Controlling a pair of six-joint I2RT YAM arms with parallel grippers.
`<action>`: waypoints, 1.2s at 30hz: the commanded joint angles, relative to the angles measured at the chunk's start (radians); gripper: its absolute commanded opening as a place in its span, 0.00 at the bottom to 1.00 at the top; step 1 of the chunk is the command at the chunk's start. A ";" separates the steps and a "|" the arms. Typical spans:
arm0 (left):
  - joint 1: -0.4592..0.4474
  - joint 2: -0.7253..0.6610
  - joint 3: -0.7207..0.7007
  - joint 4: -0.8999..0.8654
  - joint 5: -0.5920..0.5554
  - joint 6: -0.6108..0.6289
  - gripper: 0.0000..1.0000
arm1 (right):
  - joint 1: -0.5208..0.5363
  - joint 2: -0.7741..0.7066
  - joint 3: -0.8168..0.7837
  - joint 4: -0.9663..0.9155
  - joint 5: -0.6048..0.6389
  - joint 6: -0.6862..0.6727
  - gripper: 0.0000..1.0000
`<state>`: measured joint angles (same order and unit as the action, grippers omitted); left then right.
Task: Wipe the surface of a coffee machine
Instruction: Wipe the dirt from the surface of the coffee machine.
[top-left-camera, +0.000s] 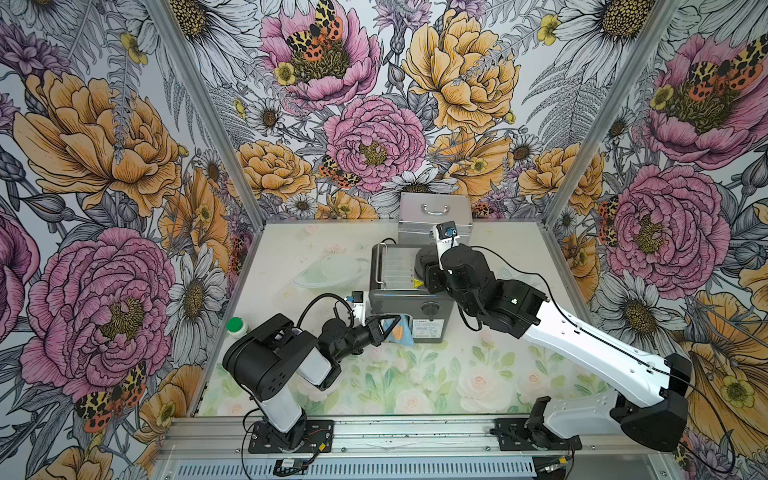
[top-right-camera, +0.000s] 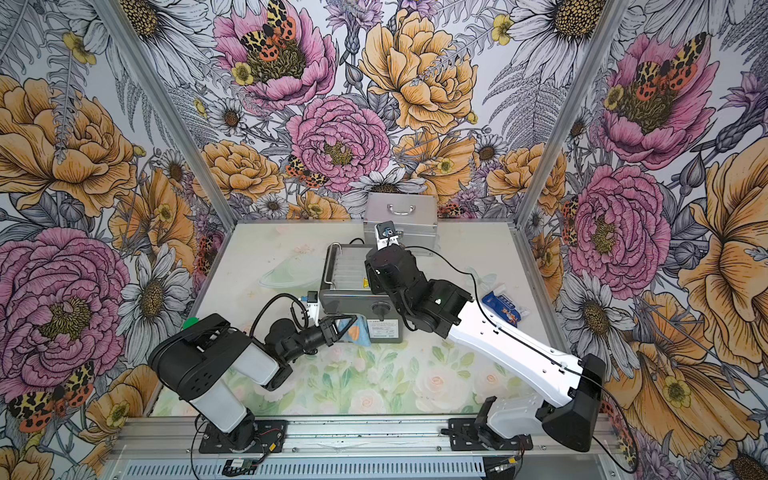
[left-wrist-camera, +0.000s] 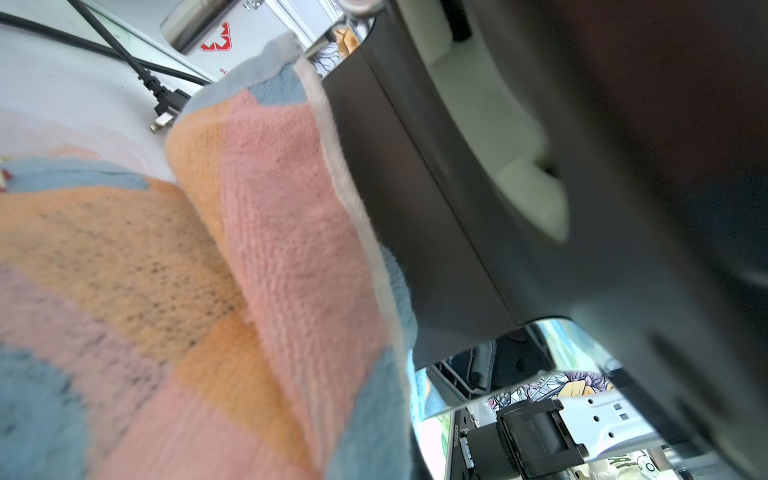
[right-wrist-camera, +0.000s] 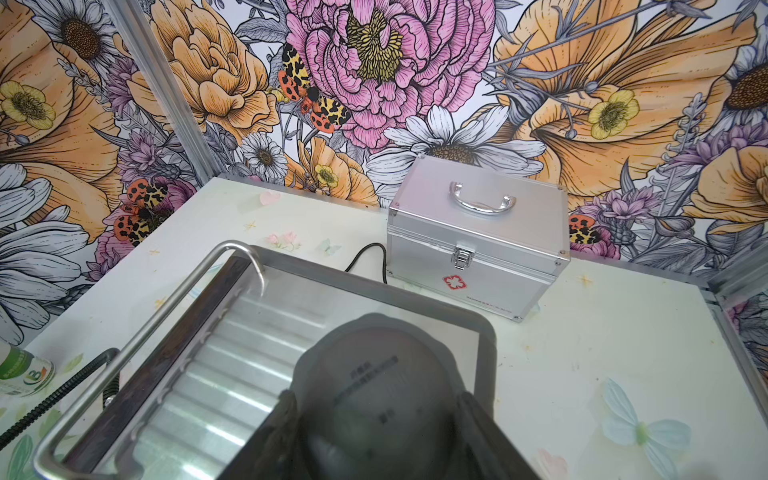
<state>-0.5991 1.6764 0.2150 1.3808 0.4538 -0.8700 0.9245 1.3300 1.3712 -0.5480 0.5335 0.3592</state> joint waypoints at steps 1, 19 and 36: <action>0.011 -0.007 0.003 0.031 0.056 -0.045 0.00 | 0.010 0.014 -0.006 -0.095 -0.020 -0.003 0.61; 0.144 0.009 0.011 0.031 0.218 -0.425 0.00 | 0.011 -0.002 -0.024 -0.096 -0.004 0.000 0.61; 0.186 0.190 0.223 0.032 0.305 -0.450 0.00 | 0.011 0.026 -0.025 -0.095 -0.005 -0.005 0.60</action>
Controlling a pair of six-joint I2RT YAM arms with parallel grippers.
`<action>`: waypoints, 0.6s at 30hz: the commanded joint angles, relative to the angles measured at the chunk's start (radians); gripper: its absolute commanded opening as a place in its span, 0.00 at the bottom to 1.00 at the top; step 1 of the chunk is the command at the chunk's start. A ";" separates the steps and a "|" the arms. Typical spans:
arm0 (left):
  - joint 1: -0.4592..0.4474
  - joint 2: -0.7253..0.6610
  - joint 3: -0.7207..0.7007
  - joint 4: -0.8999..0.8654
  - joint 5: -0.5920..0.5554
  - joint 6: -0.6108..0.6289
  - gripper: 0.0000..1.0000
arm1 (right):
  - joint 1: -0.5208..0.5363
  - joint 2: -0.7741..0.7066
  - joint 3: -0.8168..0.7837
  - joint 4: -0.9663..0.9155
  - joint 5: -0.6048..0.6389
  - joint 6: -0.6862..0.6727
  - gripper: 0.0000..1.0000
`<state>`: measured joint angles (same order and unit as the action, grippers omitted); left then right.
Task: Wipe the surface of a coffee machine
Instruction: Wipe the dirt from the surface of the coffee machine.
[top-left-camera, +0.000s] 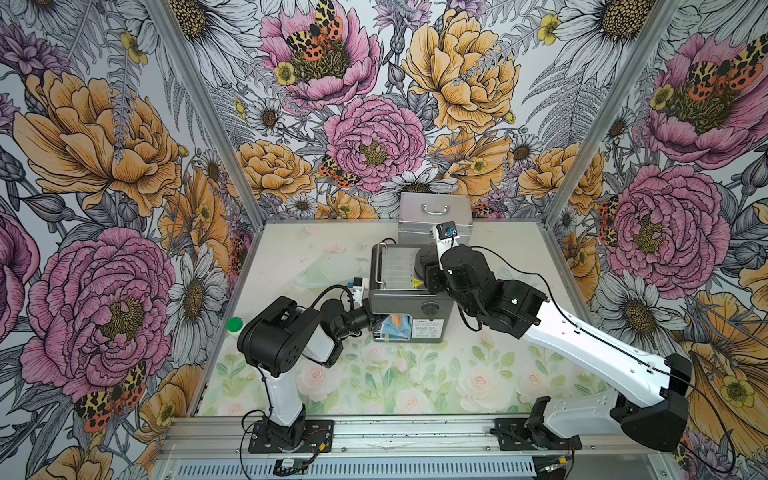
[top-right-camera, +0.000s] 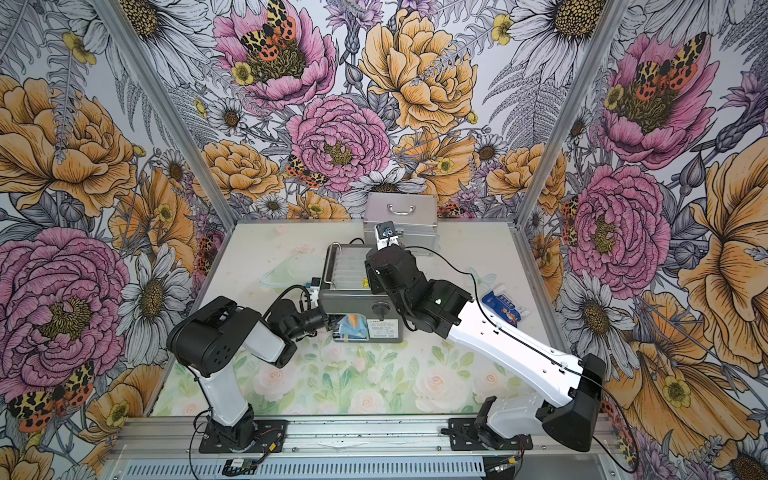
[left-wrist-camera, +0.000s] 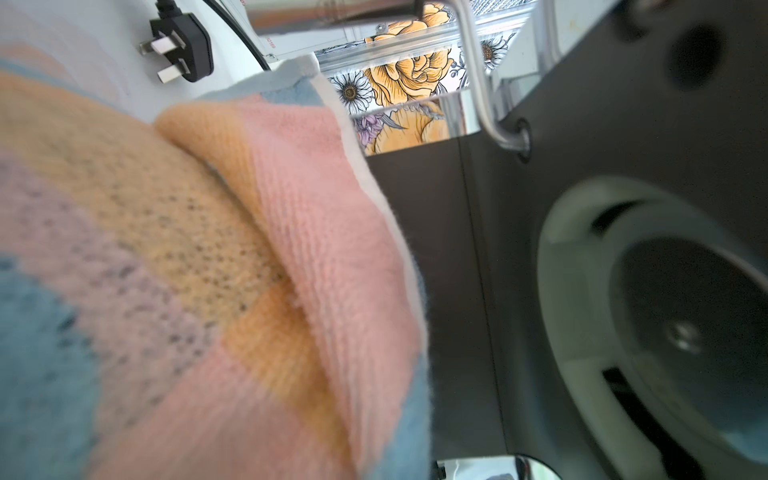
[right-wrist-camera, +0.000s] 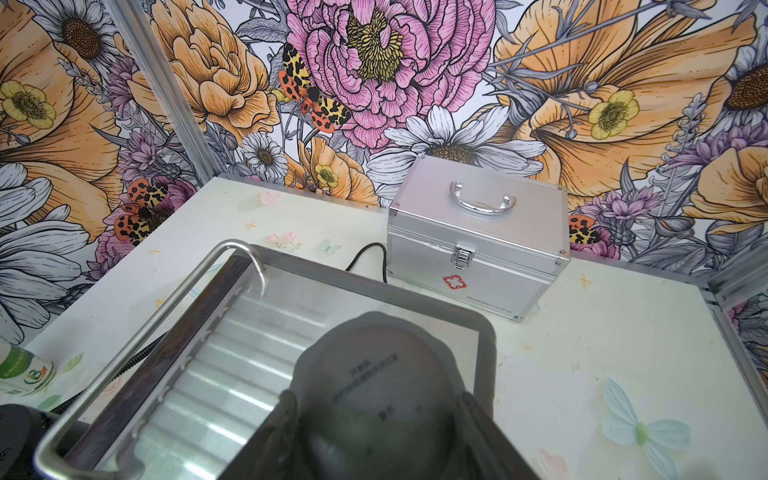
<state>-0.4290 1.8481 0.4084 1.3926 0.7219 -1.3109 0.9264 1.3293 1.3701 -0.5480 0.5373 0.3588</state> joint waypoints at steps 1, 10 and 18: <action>0.022 0.020 0.043 0.020 0.043 -0.012 0.00 | 0.008 0.028 -0.022 -0.095 -0.010 -0.004 0.60; 0.024 -0.018 0.079 0.018 0.074 -0.088 0.00 | 0.008 0.031 -0.021 -0.093 -0.001 -0.008 0.60; -0.010 -0.068 0.003 0.019 0.083 -0.136 0.00 | 0.008 0.029 -0.019 -0.095 -0.005 -0.004 0.60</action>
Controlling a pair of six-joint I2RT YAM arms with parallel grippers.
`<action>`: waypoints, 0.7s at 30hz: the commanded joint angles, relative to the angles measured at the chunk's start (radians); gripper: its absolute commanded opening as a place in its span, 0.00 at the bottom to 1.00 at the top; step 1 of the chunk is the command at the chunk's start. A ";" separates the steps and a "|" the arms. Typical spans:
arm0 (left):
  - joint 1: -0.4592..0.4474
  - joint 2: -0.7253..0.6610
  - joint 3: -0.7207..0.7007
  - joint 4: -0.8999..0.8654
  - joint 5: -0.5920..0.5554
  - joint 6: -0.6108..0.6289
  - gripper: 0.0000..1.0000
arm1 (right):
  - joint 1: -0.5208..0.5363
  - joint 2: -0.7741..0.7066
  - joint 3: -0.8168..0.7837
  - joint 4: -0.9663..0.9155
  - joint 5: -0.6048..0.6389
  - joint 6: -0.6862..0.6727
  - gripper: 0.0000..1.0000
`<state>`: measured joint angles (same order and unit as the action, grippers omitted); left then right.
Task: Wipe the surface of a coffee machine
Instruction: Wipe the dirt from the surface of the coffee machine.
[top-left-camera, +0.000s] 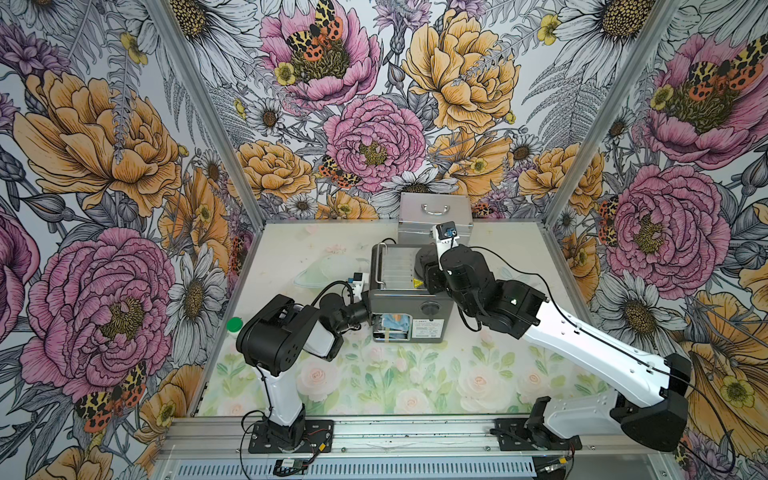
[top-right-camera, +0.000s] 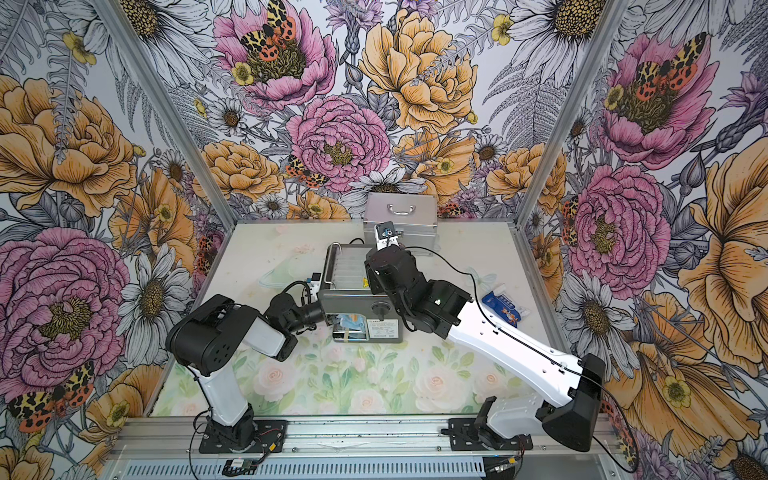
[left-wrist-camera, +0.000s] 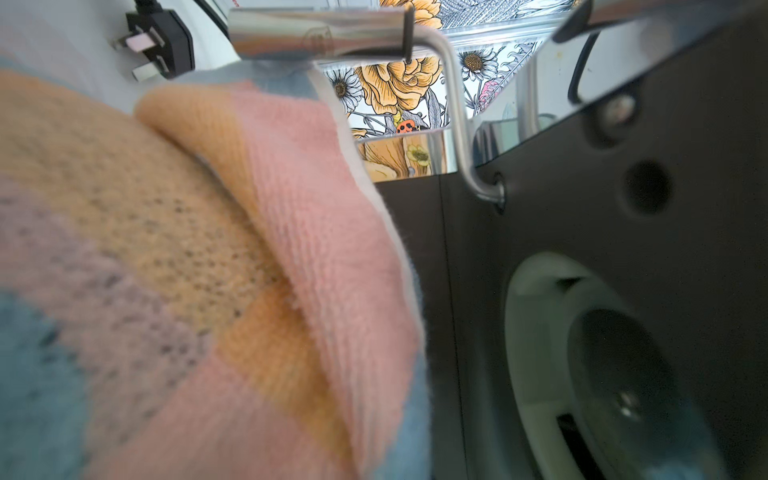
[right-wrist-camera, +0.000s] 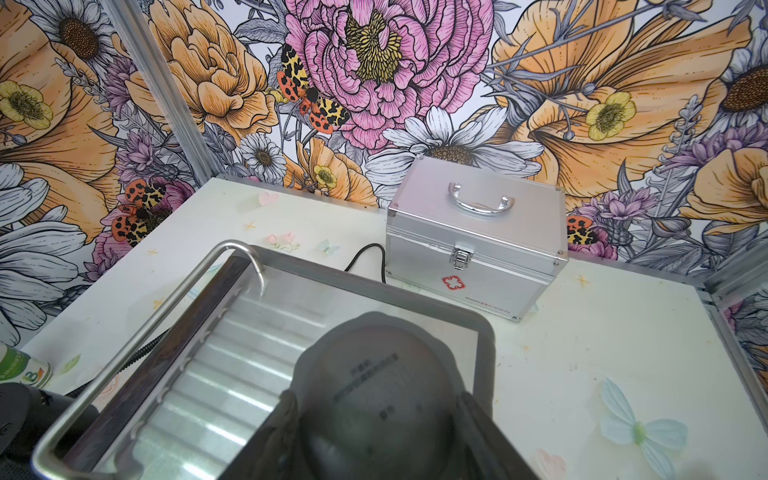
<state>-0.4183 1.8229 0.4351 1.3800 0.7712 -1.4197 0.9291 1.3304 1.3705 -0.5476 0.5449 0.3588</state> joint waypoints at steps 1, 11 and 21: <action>-0.027 -0.049 -0.039 0.031 0.030 -0.021 0.00 | 0.007 0.026 -0.017 -0.095 -0.013 -0.004 0.60; -0.080 -0.061 -0.118 0.030 -0.023 0.064 0.00 | 0.005 0.024 -0.009 -0.095 -0.015 -0.011 0.60; -0.002 -0.030 -0.033 0.030 -0.012 0.089 0.00 | 0.007 0.027 -0.011 -0.095 -0.020 -0.006 0.60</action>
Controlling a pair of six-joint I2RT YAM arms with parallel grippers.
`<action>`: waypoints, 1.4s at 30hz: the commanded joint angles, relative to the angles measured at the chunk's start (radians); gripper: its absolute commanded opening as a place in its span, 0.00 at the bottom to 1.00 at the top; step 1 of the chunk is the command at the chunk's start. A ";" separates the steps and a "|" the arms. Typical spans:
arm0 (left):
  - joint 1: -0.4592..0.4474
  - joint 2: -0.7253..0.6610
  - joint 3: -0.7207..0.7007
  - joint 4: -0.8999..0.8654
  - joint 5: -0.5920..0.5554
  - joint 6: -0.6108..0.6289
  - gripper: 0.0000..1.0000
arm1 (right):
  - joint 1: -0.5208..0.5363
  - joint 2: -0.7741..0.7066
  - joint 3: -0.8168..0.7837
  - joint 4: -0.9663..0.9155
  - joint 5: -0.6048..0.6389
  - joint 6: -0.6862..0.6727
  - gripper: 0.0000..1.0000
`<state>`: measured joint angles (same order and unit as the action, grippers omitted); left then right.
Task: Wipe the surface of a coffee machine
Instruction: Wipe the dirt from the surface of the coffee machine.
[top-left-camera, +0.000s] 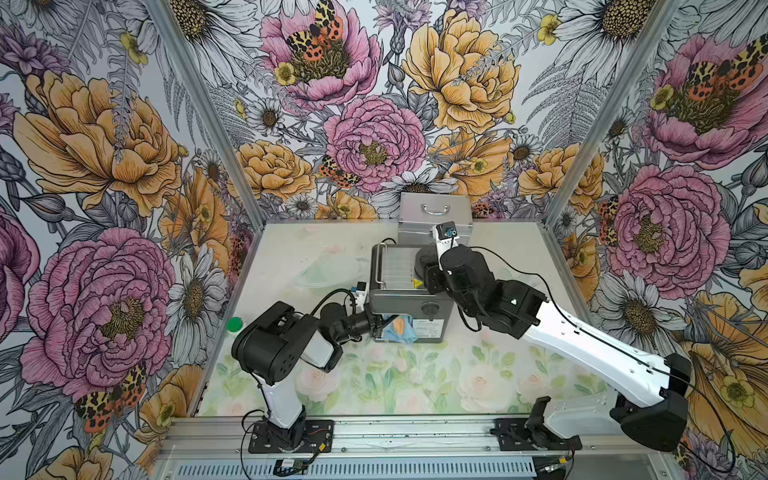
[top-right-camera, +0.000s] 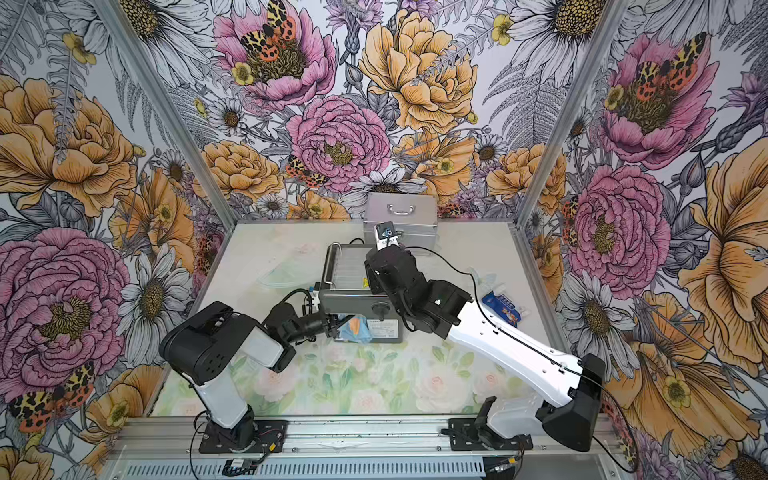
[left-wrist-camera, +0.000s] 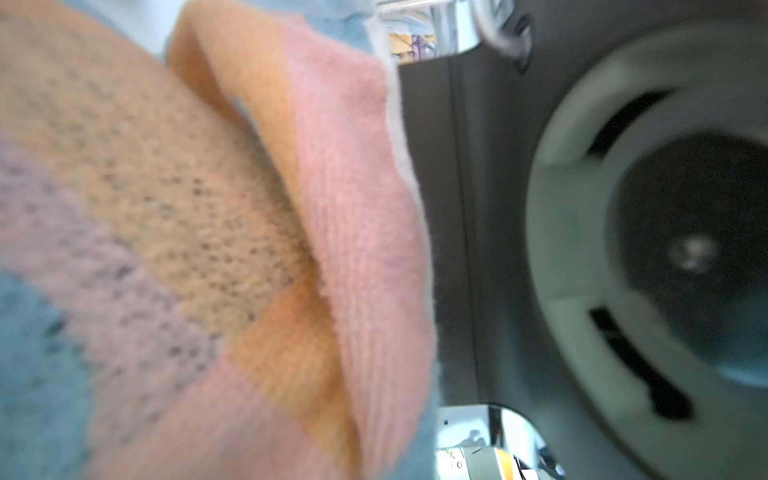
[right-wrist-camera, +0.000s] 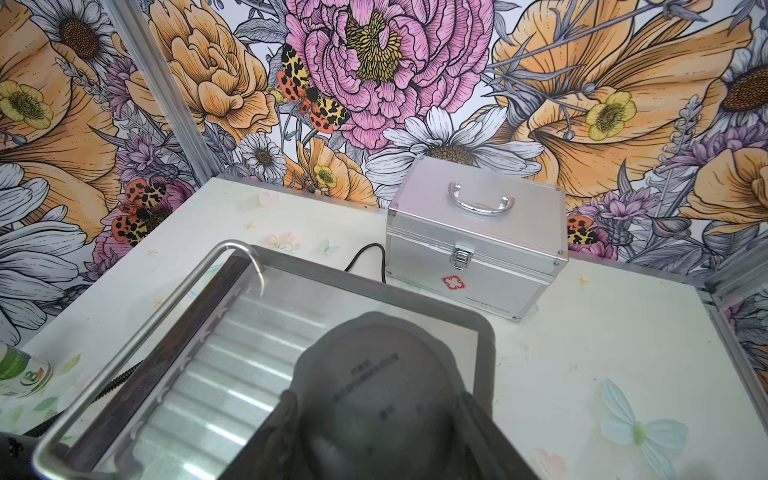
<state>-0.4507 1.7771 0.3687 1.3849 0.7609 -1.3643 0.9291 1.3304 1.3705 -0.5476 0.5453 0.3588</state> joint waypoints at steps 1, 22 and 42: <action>0.041 0.033 0.043 0.026 0.002 0.032 0.00 | 0.008 0.028 -0.013 -0.095 -0.020 -0.005 0.60; 0.073 0.105 -0.113 0.026 0.011 0.104 0.00 | 0.007 0.020 -0.038 -0.094 -0.005 0.000 0.60; 0.145 0.104 -0.061 0.028 0.008 0.108 0.00 | 0.010 -0.009 -0.047 -0.094 -0.025 -0.009 0.61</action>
<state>-0.3489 1.8427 0.2691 1.3960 0.7376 -1.2652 0.9310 1.3205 1.3552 -0.5339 0.5453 0.3588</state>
